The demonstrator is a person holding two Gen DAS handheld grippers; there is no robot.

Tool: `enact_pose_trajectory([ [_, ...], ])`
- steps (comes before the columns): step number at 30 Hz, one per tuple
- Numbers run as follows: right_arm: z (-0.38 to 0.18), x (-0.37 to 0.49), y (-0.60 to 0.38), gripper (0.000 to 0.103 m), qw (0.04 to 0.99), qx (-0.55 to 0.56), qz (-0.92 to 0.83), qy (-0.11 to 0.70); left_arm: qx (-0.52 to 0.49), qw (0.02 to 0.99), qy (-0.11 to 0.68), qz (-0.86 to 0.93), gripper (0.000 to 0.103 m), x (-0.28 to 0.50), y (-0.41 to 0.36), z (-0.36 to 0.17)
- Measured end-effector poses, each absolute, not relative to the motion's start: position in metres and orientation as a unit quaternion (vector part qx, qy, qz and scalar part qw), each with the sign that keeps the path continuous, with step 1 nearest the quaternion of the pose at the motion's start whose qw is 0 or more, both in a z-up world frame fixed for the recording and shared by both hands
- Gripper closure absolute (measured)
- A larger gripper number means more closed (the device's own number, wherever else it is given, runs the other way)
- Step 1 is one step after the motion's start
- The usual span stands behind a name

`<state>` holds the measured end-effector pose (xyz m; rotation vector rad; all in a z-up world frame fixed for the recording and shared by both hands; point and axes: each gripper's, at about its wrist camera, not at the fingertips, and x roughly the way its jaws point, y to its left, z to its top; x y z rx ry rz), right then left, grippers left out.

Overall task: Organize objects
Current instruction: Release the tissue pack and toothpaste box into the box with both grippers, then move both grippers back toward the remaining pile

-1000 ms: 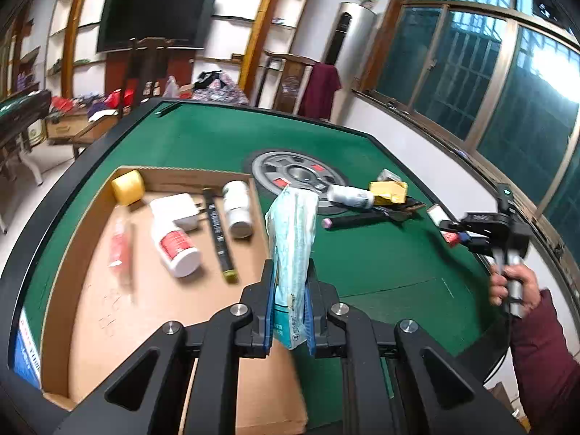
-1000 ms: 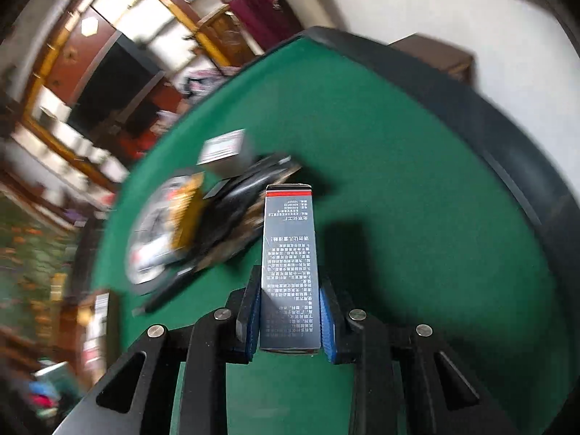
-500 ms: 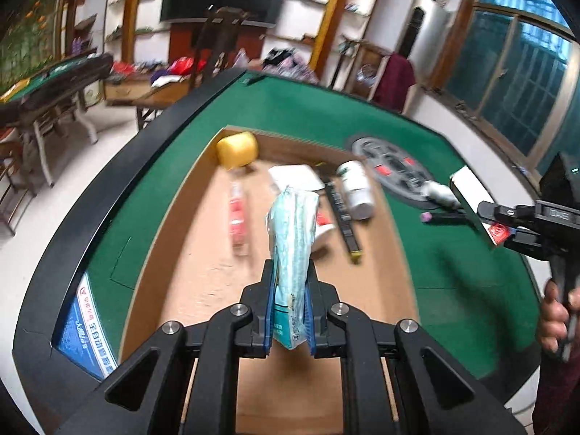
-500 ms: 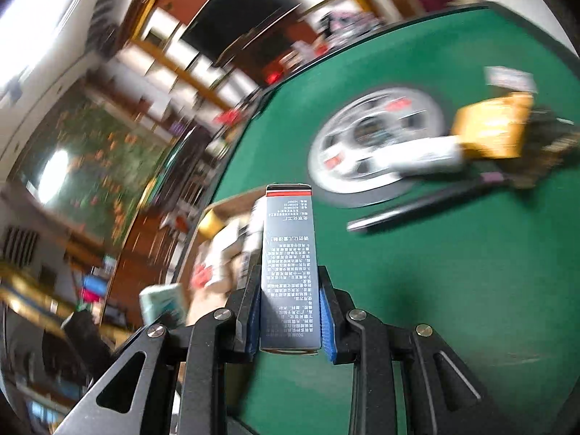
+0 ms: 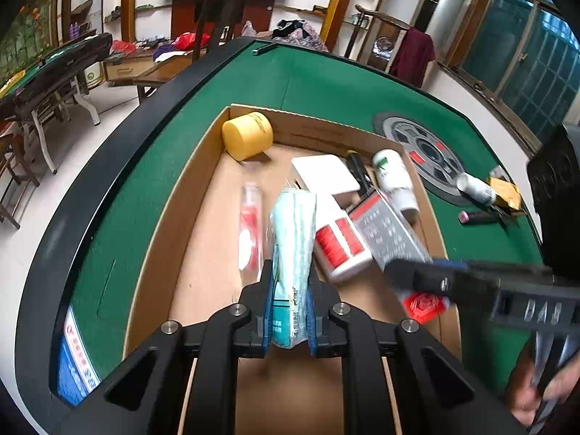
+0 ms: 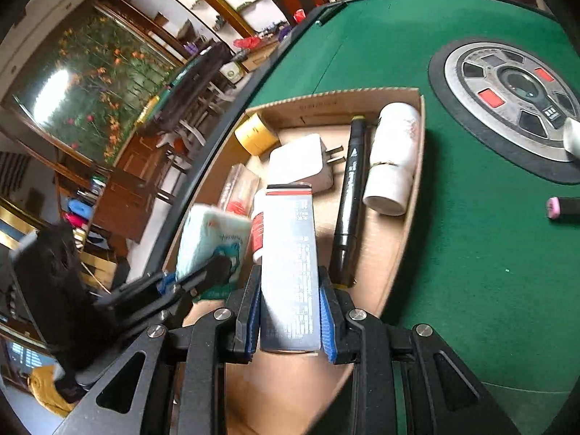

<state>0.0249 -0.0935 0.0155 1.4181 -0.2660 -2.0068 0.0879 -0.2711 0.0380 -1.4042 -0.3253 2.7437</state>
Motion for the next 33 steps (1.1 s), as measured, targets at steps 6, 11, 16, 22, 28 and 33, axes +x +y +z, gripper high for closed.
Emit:
enact_pose_trajectory([
  [6, 0.011, 0.024, -0.098, 0.073, 0.318, 0.548, -0.771, -0.066, -0.449, 0.017, -0.123, 0.885, 0.084, 0.084, -0.278, 0.035],
  [11, 0.013, 0.026, -0.104, 0.072, 0.314, 0.547, -0.774, -0.052, -0.433, 0.015, -0.134, 0.891, 0.058, 0.096, -0.282, 0.042],
  [16, 0.015, 0.031, -0.098, 0.068, 0.309, 0.542, -0.780, -0.040, -0.405, 0.005, -0.142, 0.903, 0.042, 0.111, -0.283, 0.064],
  [22, 0.042, 0.046, -0.071, 0.047, 0.328, 0.484, -0.811, -0.032, -0.352, -0.017, -0.164, 0.921, 0.034, 0.160, -0.280, 0.097],
  [28, 0.104, 0.060, -0.036, 0.043, 0.323, 0.420, -0.848, -0.038, -0.298, -0.020, -0.179, 0.937, 0.030, 0.217, -0.283, 0.149],
  [33, 0.199, 0.089, -0.002, 0.031, 0.341, 0.345, -0.873, -0.059, -0.244, -0.019, -0.155, 0.957, 0.029, 0.262, -0.284, 0.218],
])
